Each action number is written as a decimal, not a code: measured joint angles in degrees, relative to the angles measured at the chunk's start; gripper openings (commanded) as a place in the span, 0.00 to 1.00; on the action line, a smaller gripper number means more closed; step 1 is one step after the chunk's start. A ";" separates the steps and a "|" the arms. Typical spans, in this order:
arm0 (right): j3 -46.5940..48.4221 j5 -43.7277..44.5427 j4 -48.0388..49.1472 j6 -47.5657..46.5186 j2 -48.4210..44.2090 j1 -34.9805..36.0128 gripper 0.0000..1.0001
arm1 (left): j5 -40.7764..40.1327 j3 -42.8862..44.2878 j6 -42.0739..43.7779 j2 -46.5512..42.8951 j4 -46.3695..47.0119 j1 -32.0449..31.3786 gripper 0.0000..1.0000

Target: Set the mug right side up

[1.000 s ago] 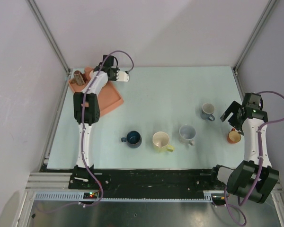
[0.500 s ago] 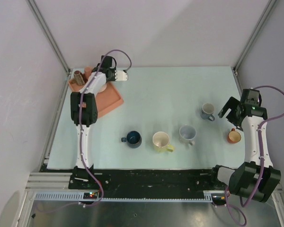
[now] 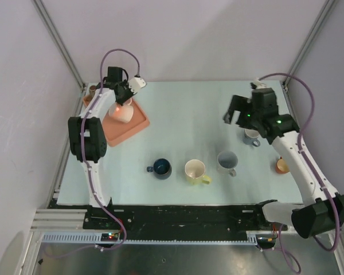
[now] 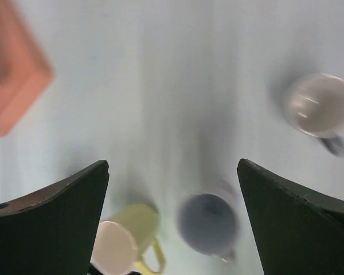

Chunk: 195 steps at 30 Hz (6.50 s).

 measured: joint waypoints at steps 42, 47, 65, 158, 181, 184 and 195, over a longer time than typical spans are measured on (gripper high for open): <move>45.77 -50.47 56.06 33.70 66.73 25.07 0.01 | 24.50 -8.24 -33.99 -18.08 -2.80 2.34 0.06; 44.39 -48.22 50.05 28.85 63.91 24.65 0.00 | 26.21 -7.23 -36.79 -18.25 -2.58 2.60 0.93; 42.53 1.92 -8.39 -7.08 46.16 22.67 0.00 | 19.04 -6.12 -37.27 -23.17 -7.74 6.75 1.00; 28.28 16.74 -25.86 -5.42 38.05 23.41 0.96 | 14.67 17.35 -12.96 14.08 3.26 18.49 0.00; 27.71 10.25 -14.25 -5.01 32.35 24.06 0.96 | 18.40 -4.28 -27.76 -2.73 -0.09 15.89 0.00; 27.71 7.72 -10.34 -4.13 32.17 24.30 0.96 | 18.51 -4.76 -28.85 -3.23 -0.07 14.84 0.00; 22.58 -13.66 18.40 9.09 32.94 25.35 0.99 | 20.76 -6.05 -33.29 -4.96 -0.55 12.76 0.00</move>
